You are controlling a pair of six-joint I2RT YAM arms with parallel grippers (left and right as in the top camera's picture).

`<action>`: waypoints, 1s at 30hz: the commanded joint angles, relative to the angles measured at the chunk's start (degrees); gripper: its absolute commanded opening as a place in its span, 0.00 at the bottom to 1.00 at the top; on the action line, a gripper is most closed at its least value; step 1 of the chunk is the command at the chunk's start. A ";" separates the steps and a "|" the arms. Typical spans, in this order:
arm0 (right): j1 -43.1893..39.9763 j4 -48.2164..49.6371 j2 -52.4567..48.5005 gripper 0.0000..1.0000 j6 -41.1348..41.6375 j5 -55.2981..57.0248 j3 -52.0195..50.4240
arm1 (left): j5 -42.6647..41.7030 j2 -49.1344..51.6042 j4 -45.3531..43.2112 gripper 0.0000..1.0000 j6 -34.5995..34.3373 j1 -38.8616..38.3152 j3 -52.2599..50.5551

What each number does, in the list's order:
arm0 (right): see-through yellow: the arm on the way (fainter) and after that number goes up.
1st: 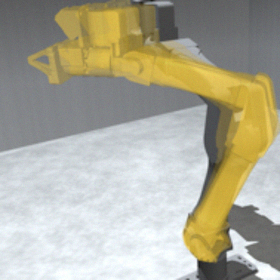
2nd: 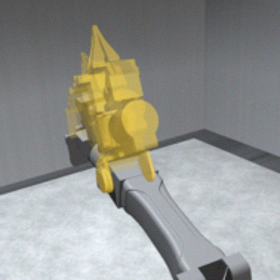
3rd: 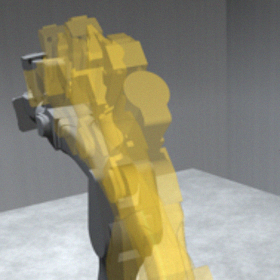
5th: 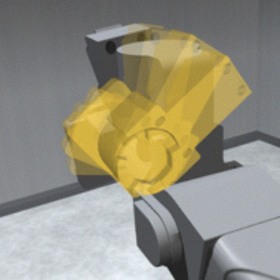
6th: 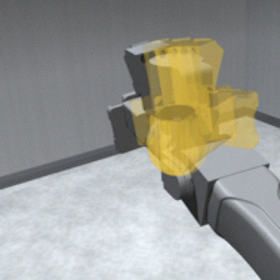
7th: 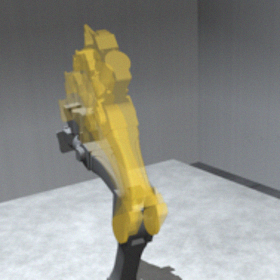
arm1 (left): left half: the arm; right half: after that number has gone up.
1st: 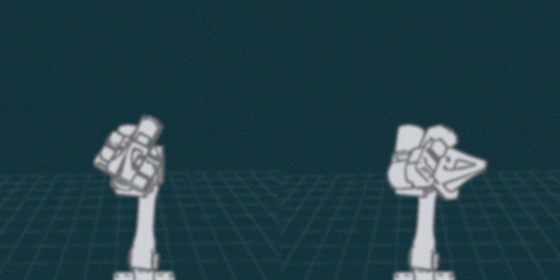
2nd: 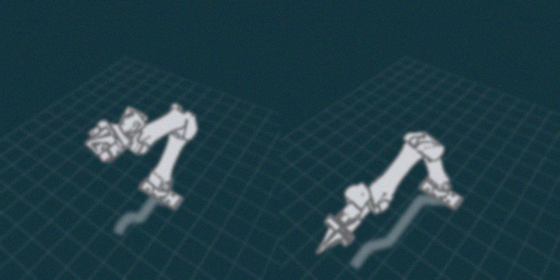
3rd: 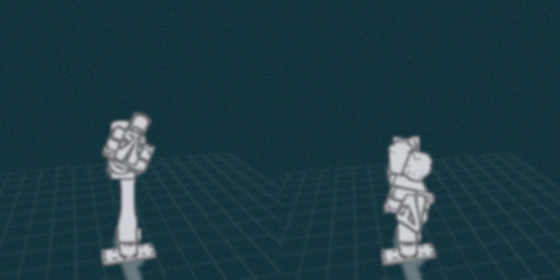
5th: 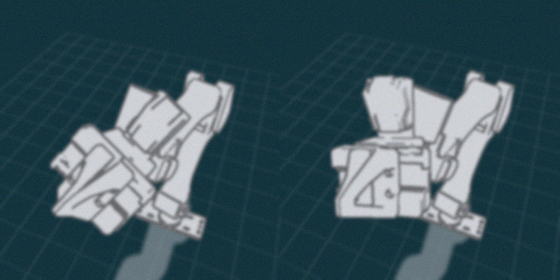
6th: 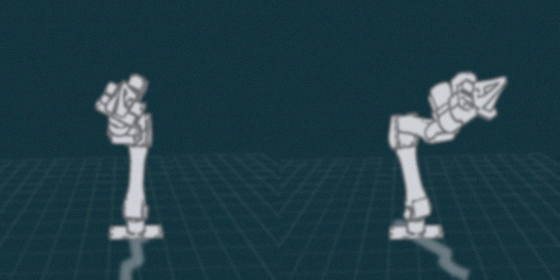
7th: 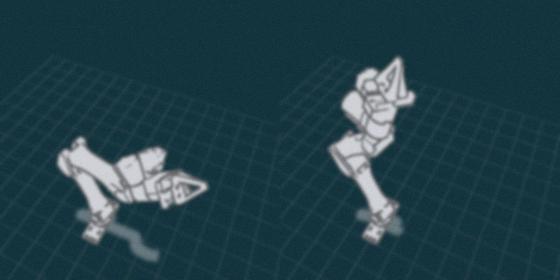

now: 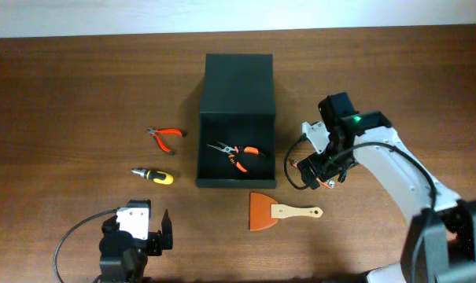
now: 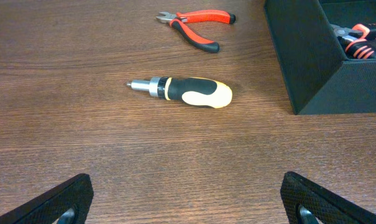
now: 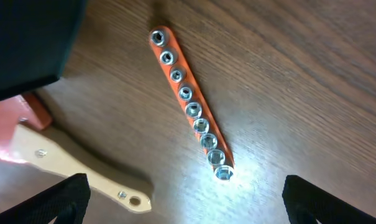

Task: Pack container
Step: 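Move the right gripper over the orange socket rail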

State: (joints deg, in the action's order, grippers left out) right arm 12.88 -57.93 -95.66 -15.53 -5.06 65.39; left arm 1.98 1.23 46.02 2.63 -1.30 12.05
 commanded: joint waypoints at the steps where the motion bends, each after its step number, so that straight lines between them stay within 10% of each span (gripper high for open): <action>1: -0.22 0.92 -3.54 0.99 -1.20 -0.31 -0.57 | 0.42 -0.46 -0.04 0.99 0.90 0.35 -0.52; 13: -0.22 3.82 -11.89 0.91 -1.16 -0.35 -0.57 | 0.42 -0.46 -0.04 0.99 0.90 0.35 -0.52; 30: -0.22 5.07 -12.83 0.34 -0.50 -0.59 -0.59 | 0.42 -0.46 -0.07 0.99 0.87 0.35 -0.52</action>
State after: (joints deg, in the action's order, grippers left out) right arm 12.88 -52.93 -107.81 -16.49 -5.08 65.34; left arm 1.98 1.23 46.02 2.63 -1.30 12.05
